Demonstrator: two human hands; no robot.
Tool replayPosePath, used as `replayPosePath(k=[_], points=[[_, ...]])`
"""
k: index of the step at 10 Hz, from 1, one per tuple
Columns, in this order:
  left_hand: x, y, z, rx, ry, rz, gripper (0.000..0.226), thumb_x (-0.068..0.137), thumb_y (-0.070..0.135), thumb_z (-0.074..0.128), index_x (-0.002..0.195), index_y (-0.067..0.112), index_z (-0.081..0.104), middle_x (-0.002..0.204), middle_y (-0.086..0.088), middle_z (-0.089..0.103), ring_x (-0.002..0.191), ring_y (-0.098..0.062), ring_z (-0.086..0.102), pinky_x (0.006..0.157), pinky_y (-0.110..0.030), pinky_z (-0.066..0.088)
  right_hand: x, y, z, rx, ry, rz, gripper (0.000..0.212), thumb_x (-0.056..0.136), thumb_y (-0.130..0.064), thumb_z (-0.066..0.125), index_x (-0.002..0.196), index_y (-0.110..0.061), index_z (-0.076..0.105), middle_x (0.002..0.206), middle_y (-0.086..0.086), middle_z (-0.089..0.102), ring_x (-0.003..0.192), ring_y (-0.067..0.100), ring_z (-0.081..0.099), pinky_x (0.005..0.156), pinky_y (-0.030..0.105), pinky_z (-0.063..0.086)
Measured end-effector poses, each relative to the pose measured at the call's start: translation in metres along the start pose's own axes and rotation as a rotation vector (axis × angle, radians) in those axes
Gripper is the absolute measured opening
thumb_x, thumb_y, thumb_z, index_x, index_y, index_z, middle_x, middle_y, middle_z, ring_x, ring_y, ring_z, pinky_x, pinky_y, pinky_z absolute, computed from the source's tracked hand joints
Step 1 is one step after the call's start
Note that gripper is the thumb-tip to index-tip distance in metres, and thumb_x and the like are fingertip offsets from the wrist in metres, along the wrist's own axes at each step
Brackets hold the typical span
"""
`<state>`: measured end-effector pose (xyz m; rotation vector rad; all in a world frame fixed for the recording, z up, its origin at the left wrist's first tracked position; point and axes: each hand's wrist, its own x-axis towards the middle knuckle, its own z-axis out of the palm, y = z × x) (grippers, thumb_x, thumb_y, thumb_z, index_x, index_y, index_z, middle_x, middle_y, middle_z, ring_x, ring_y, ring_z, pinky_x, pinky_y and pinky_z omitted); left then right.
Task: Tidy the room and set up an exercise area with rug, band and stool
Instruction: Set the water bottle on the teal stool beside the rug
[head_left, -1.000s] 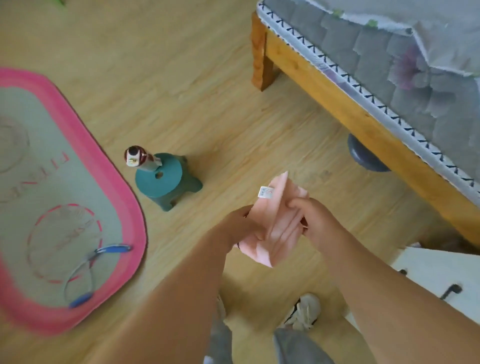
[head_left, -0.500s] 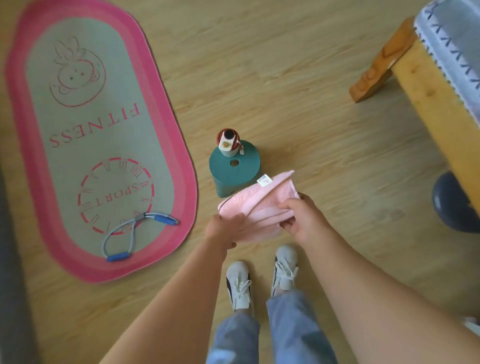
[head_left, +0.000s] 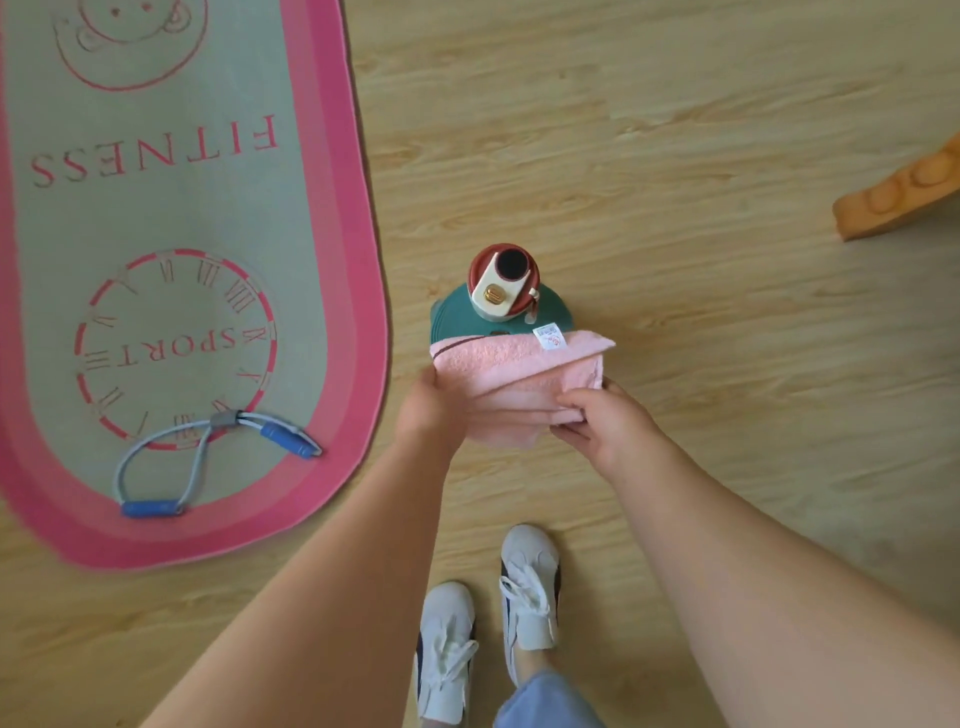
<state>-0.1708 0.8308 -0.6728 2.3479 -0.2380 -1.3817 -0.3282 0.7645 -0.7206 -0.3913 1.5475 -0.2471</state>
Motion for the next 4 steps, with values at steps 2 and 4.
replayPosePath(k=[2,4], points=[[0.031,-0.010,0.005,0.191,-0.028,0.082,0.056,0.101,0.017,0.034,0.153,0.021,0.015,0.150,-0.005,0.039,0.124,-0.026,0.050,0.096,-0.031,0.040,0.043,0.003,0.014,-0.094,-0.008,-0.031,0.043,0.088,-0.004,0.059,0.123,-0.029,0.052,0.115,0.002,0.064,0.105,0.021,0.060,0.082,0.029,0.047],[0.016,-0.018,-0.010,0.330,-0.086,0.130,0.054,0.102,0.024,0.034,0.153,0.022,0.016,0.151,-0.006,0.038,0.131,-0.027,0.046,0.100,-0.033,0.039,0.013,-0.004,0.017,-0.210,0.053,-0.071,0.047,0.084,-0.006,0.062,0.125,-0.029,0.055,0.104,0.001,0.063,0.102,0.023,0.057,0.096,0.036,0.045]])
